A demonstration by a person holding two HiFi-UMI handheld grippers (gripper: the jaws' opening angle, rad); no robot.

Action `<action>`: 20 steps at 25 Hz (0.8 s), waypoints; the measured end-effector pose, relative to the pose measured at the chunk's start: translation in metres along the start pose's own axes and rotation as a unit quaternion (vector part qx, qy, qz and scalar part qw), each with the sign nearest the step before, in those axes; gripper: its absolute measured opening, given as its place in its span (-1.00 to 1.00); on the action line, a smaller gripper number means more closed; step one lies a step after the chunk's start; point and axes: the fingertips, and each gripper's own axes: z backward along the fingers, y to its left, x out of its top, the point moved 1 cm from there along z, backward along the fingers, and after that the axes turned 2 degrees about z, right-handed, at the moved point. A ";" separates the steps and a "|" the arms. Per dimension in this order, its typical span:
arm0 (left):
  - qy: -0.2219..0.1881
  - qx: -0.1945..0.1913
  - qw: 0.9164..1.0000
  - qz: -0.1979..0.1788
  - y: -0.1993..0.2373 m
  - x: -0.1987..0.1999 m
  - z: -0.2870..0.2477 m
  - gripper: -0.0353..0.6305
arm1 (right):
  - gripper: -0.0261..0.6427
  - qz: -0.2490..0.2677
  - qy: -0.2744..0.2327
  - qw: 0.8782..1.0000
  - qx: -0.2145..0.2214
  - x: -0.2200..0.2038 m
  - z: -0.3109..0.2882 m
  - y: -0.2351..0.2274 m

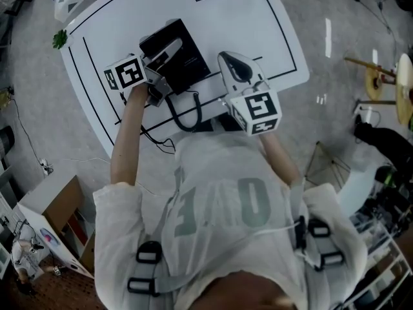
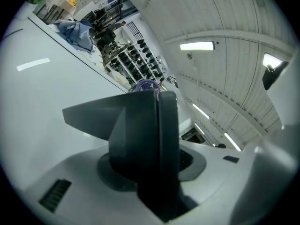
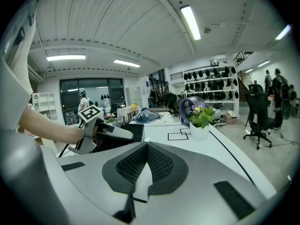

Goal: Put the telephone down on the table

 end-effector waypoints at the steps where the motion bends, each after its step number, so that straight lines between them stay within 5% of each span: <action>1: 0.000 -0.001 1.000 0.003 0.001 0.000 0.000 -0.37 | -0.90 0.001 0.001 1.000 -0.001 -0.001 0.000 0.000; 20: -0.010 -0.023 0.997 0.068 0.019 -0.001 0.004 -0.37 | -0.90 0.012 0.019 0.999 0.025 -0.010 -0.002 0.019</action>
